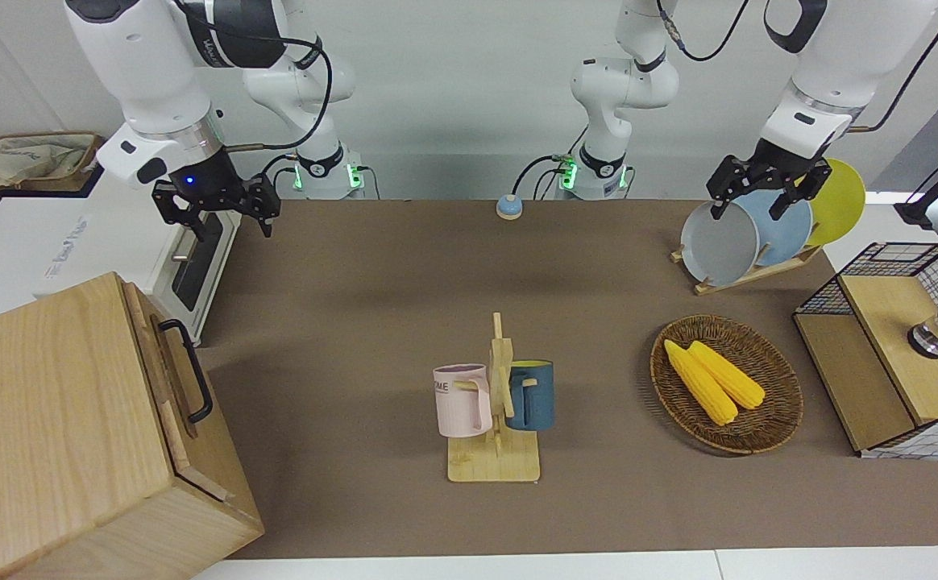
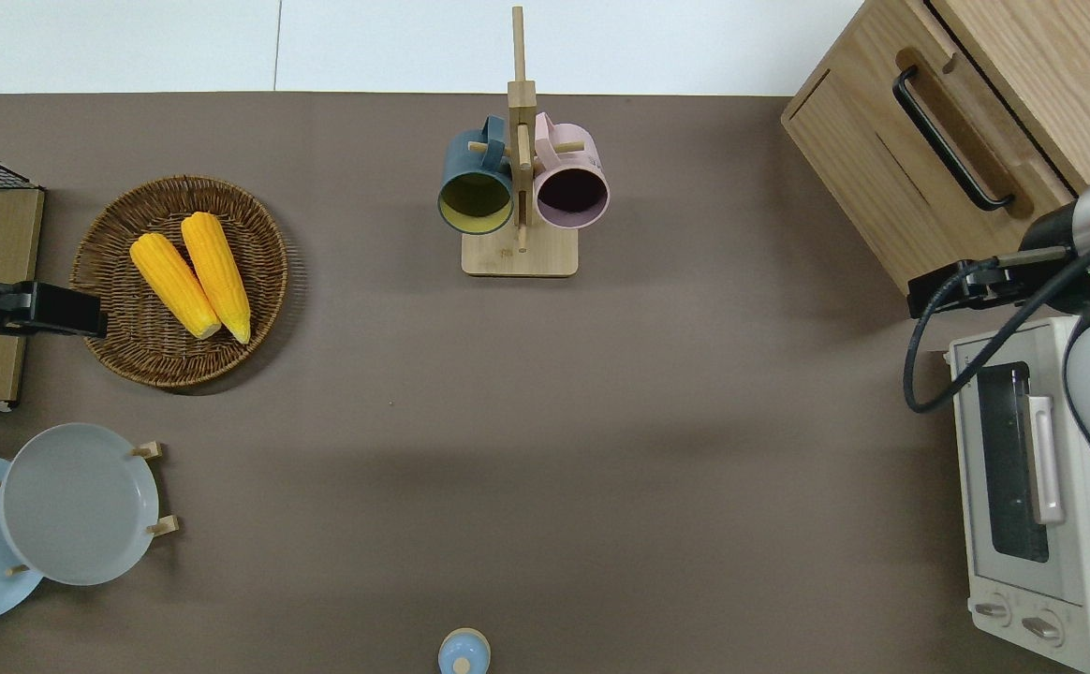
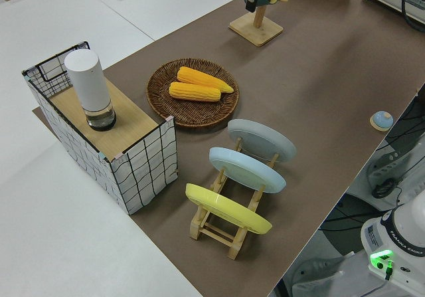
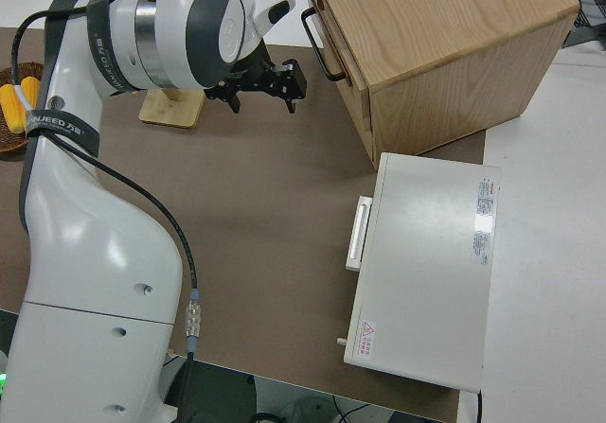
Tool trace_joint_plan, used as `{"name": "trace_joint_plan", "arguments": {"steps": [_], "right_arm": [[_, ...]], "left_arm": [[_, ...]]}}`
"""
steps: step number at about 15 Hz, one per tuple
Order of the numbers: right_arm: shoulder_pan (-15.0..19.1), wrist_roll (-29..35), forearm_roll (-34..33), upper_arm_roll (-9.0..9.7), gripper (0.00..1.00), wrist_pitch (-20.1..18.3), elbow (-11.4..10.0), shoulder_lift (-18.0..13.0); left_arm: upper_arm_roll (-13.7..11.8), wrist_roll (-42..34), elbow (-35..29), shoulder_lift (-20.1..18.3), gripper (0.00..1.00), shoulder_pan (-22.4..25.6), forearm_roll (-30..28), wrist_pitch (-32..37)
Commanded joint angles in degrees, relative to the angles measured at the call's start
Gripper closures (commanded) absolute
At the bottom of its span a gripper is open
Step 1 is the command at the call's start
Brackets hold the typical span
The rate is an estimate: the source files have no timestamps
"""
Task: Slide drawer open with right arm
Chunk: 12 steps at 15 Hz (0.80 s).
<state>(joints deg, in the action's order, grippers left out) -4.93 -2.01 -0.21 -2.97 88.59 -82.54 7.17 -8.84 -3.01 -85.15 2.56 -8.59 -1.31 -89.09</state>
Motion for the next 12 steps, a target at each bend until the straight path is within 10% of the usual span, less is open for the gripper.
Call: {"name": "trace_joint_plan", "arguments": {"steps": [1,12], "right_arm": [[0.3,-0.6,0.1,-0.01,0.011,-1.1,0.7,0.1],[0.4,-1.1,-2.6,-0.01,0.011,-1.1,0.7,0.0]], "left_arm": [[-0.9,-0.3,1.1,0.7,0.0,-1.0,0.9,0.0],[-0.9,-0.3,1.1,0.7,0.0,-1.0,0.8,0.0]]}}
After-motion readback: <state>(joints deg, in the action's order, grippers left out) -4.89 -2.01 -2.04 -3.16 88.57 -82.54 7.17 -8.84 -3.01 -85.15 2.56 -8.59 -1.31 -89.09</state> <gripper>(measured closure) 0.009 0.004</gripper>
